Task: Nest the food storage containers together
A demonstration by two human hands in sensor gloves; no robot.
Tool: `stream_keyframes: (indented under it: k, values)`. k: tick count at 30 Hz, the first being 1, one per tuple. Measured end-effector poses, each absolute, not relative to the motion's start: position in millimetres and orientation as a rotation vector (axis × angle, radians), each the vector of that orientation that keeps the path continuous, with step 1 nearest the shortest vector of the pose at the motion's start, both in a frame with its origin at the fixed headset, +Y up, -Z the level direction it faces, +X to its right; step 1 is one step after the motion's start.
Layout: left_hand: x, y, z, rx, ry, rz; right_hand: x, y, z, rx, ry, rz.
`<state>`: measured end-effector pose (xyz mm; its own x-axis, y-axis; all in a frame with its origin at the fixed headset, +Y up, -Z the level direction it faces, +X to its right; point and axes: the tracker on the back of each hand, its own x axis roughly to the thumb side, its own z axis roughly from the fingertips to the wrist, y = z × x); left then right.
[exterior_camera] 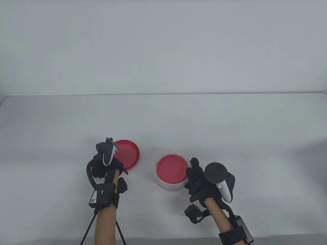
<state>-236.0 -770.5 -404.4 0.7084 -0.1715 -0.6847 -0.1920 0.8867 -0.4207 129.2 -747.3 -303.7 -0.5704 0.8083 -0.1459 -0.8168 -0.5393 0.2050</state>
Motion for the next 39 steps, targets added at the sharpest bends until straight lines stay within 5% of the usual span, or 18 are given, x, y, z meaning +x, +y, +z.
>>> stream_keyframes:
  k: [5, 12, 29, 39]
  values:
    - [-232, -765, -398, -0.392, 0.781, -0.005, 130, -748, -304, -0.038, 0.310, 2.153]
    - [-214, -742, -382, -0.245, 0.498, 0.255, 130, -748, -304, -0.031, 0.304, 2.145]
    - [-112, -670, -329, 0.056, -0.126, 0.227, 130, -752, -303, -0.044, 0.321, 2.049]
    - [-77, -686, -291, -0.028, -0.498, 0.189, 136, -757, -306, -0.086, 0.368, 1.894]
